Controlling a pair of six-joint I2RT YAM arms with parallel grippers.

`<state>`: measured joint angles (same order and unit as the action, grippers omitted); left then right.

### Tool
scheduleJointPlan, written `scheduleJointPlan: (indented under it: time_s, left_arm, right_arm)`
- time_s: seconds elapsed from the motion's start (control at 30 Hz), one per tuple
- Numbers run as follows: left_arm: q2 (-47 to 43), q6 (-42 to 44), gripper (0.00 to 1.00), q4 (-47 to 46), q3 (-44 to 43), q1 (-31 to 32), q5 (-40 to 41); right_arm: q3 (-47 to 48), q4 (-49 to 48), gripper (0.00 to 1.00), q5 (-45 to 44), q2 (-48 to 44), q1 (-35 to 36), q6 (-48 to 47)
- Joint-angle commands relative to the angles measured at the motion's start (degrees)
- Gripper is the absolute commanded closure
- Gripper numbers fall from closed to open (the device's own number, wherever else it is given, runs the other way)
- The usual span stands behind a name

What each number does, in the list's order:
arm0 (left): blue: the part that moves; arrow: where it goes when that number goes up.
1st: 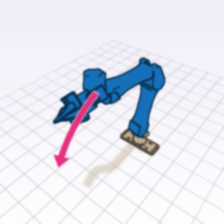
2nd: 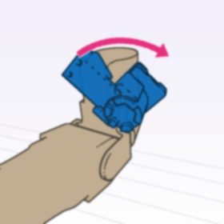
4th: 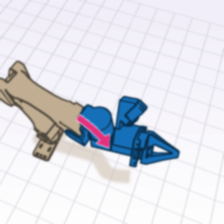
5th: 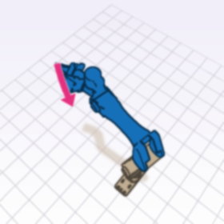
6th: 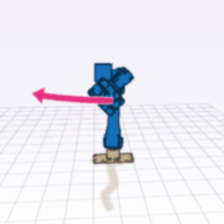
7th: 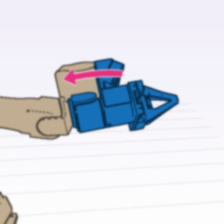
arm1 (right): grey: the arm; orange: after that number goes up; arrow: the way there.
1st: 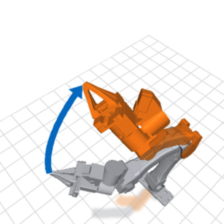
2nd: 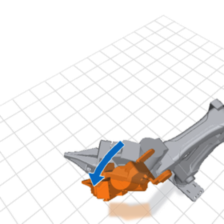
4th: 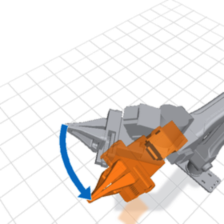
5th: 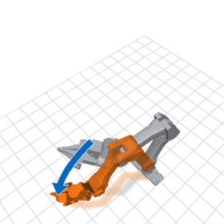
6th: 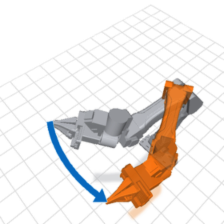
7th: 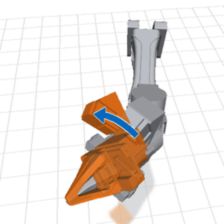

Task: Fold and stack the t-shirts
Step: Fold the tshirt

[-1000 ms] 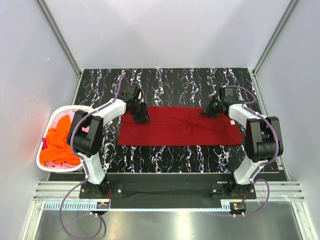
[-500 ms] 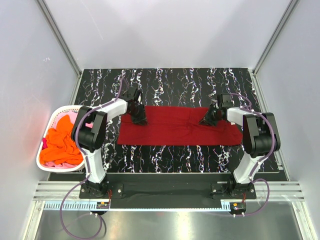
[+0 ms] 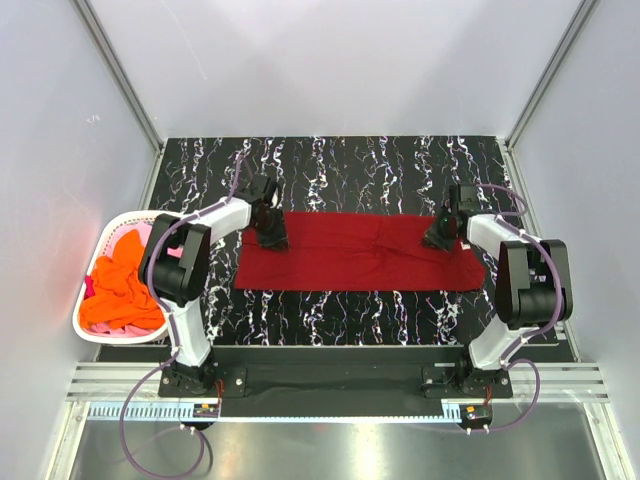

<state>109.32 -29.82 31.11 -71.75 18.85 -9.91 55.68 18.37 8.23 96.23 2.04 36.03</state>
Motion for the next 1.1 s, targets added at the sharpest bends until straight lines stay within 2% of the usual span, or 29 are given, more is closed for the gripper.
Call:
scheduleJointPlan:
  time_s: [0.0, 0.33, 0.53, 0.67, 0.77, 0.83, 0.93, 0.97, 1.07]
  left_arm:
    - [-1.21, 0.65, 0.67, 0.7, 2.31, -0.74, 4.46]
    - [-4.63, -1.99, 0.67, 0.44, 7.4, -0.75, 8.94]
    - [-12.71, -3.05, 0.67, 0.7, 8.2, -0.83, 9.74]
    - [-20.61, -2.61, 0.66, 0.79, 7.68, -0.66, 6.42]
    - [-22.91, 0.11, 0.66, 0.44, 6.62, 0.3, 2.55]
    - [-22.75, 0.82, 0.66, -0.17, 6.53, 0.66, -0.18]
    - [-20.56, 0.73, 0.65, -1.49, 7.14, 1.1, -5.37]
    - [-19.42, 0.73, 0.65, -2.1, 7.49, 1.36, -7.82]
    - [-16.96, 1.35, 0.65, -2.72, 8.64, 2.41, -8.02]
  right_arm:
    - [0.13, 1.58, 0.82, -5.5, 0.36, -3.26, 0.01]
    - [1.09, 1.67, 0.82, -10.42, 5.99, -4.77, -2.27]
    - [7.59, 1.76, 0.79, -8.42, 11.34, -4.77, -4.12]
    - [16.71, 1.67, 0.78, -6.84, 17.92, -4.77, -7.2]
    - [25.68, 2.11, 0.78, -5.42, 23.99, -5.12, -9.57]
    - [31.21, 4.12, 0.77, -3.23, 27.59, -5.56, -10.19]
    - [44.47, 7.37, 0.77, -0.16, 35.5, -6.35, -11.06]
    - [46.43, 8.08, 0.77, 0.29, 36.48, -6.35, -11.59]
    - [50.3, 9.66, 0.76, 2.14, 37.11, -6.35, -13.18]
